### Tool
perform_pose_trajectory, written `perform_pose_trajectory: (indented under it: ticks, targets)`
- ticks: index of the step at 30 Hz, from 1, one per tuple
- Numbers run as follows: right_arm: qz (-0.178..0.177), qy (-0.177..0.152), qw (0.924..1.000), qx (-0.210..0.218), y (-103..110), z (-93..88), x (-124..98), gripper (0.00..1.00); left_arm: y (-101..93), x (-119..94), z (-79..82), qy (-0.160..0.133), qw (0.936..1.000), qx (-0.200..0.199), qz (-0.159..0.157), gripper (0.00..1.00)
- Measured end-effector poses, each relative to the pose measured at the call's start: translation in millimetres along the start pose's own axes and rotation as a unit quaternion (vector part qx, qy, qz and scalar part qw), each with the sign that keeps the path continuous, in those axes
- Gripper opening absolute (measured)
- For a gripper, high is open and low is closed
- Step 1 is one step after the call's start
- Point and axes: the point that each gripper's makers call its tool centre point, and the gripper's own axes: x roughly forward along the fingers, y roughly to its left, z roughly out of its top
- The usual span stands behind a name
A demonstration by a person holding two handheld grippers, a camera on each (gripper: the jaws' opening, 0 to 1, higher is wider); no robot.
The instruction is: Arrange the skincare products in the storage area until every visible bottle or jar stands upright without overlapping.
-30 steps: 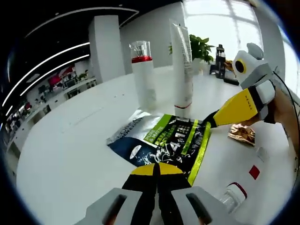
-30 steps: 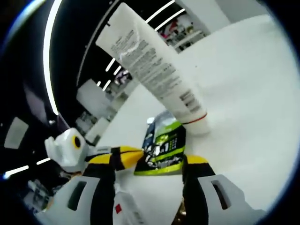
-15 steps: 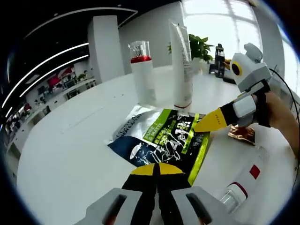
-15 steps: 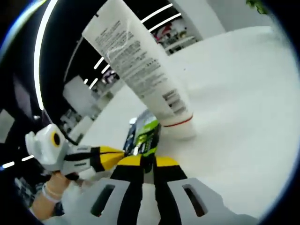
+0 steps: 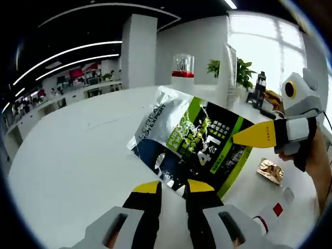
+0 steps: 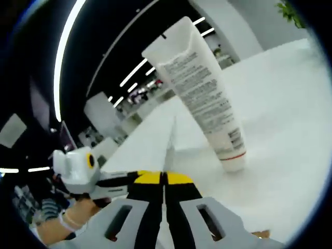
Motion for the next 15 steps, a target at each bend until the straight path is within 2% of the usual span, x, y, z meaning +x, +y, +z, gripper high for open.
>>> perform_pose_trajectory:
  ticks: [2, 5, 6, 9, 10, 12, 15]
  targets:
    - [0.003, -0.010, 0.9999, 0.001, 8, 3.4, -2, 0.00, 6.1, -6, 9.2, -0.027, 0.9996, -0.005, 0.003, 0.18]
    - [0.012, -0.063, 0.9961, -0.061, 27, 21.9, -4, 0.00, 10.7, -24, 26.2, -0.080, 0.9966, -0.019, -0.008, 0.23]
    - [0.006, -0.078, 0.9930, -0.088, 29, 29.8, -3, 0.00, 12.7, -32, 33.3, -0.103, 0.9945, -0.012, -0.010, 0.24]
    - [0.006, -0.082, 0.9922, -0.094, 30, 32.3, -2, 0.00, 13.7, -35, 35.2, -0.109, 0.9940, -0.008, -0.008, 0.25]
    - [0.006, -0.109, 0.9835, -0.145, 49, 46.3, 1, 0.00, 29.0, -57, 50.1, -0.155, 0.9879, 0.003, 0.009, 0.27]
    - [0.006, -0.126, 0.9781, -0.166, 59, 51.9, 2, 0.00, 34.3, -65, 54.9, -0.170, 0.9853, -0.009, 0.002, 0.33]
    - [0.029, -0.153, 0.9735, -0.167, 74, 60.6, 5, 0.00, 41.5, -80, 62.7, -0.212, 0.9760, -0.043, -0.020, 0.39]
